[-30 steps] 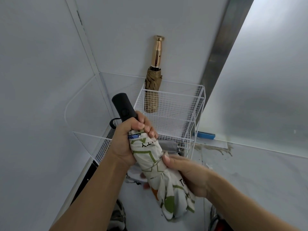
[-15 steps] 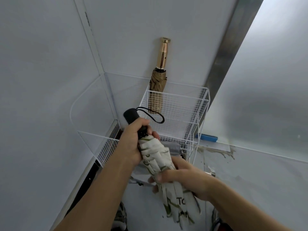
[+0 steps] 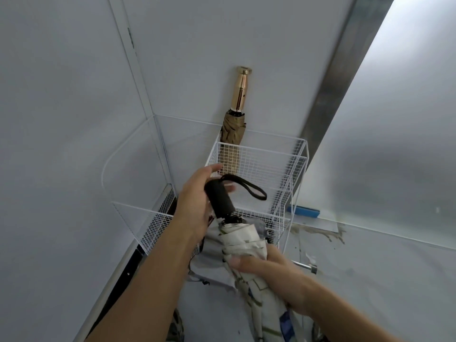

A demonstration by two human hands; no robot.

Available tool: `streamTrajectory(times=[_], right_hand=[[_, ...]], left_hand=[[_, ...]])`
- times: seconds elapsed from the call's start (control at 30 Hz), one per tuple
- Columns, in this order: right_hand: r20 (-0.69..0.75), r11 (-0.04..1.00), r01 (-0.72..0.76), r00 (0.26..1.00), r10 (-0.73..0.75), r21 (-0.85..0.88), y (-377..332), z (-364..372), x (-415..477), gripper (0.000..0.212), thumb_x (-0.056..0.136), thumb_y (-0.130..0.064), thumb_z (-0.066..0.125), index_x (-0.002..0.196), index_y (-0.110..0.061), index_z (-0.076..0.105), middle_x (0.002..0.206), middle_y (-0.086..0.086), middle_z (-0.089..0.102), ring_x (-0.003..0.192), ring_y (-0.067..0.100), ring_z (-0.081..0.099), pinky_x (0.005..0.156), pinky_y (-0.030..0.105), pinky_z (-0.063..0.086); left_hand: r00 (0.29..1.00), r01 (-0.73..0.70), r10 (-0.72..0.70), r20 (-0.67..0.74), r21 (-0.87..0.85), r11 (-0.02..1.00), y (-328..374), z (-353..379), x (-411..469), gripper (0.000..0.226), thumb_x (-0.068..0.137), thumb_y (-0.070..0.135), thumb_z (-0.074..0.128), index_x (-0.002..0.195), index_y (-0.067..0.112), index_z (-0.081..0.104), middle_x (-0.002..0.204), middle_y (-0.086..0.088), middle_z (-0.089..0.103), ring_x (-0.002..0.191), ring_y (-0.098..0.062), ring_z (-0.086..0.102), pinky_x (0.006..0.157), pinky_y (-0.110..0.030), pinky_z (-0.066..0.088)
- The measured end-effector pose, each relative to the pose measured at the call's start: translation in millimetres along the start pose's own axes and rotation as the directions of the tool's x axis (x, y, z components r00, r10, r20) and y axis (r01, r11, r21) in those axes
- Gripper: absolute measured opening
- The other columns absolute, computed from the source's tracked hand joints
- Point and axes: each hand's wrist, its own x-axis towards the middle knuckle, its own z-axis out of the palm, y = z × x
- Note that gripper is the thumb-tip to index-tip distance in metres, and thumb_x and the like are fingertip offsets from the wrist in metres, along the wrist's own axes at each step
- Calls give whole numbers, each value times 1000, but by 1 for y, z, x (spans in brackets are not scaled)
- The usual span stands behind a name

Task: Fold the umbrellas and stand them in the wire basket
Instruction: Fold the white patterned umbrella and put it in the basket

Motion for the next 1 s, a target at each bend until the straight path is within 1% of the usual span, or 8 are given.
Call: streamTrajectory(times=[0.13,0.23,0.33,0.5,0.6,0.8,0.93,1.0], right_hand=[[-401,985,148,900,-170,-85,-30,-30,5,9,89,-26,66,92,-19,62,80,4,70,60,4,67,57,20,55],[-611,917,381,700,-370,-120,-74,-74,22,7,88,-20,70,92,-20,65,77,-5,75,66,7,72,55,19,55],[-664,832,517,553,-503,-199,-134,-116,34,18,81,-10,76,93,-19,66,84,-5,74,71,6,72,58,20,55],[-712,836,431,464,-527,-339,-176,-160,76,50,54,-7,80,99,-15,63,91,2,73,86,22,72,74,37,61],[-705,851,318,478,-524,-418,-168,-165,100,56,62,-2,79,112,-11,56,98,2,64,86,18,62,76,32,56],[-689,877,167,560,-461,-451,-145,-180,141,56,72,5,75,122,-4,50,102,3,54,81,13,54,54,12,42],[-704,905,29,619,-350,-424,-134,-193,162,65,68,-3,82,126,-8,53,105,8,58,91,24,56,62,26,48],[-721,909,-33,622,-307,-416,-127,-197,170,71,68,-8,85,128,-12,49,107,7,57,98,26,57,81,35,53]], left_hand=[[939,-208,306,-157,448,869,-11,-11,16,16,99,23,52,105,17,66,97,3,67,103,-20,63,78,-26,46],[849,-207,510,-133,805,556,-23,-19,25,23,92,20,60,114,16,65,114,-5,59,109,-26,54,88,-35,43],[889,-104,445,-108,899,426,-29,-24,30,48,90,25,62,137,16,51,136,-12,48,123,-31,46,101,-48,39],[979,-88,202,-17,864,496,-44,-25,34,73,93,28,59,154,19,21,155,-10,32,137,-29,37,111,-46,35],[980,-82,200,-19,871,485,-44,-23,34,77,94,25,58,156,18,14,158,-8,27,139,-28,36,108,-41,35],[973,-101,229,-10,880,465,-45,-25,38,75,95,25,59,156,17,16,156,-9,31,137,-26,39,106,-37,36],[965,-123,262,-7,870,477,-47,-28,43,72,94,25,60,154,17,22,153,-6,36,134,-24,42,99,-29,34],[962,-123,272,-11,873,471,-47,-29,46,71,94,25,59,154,16,23,152,-6,37,133,-24,43,98,-29,35]])
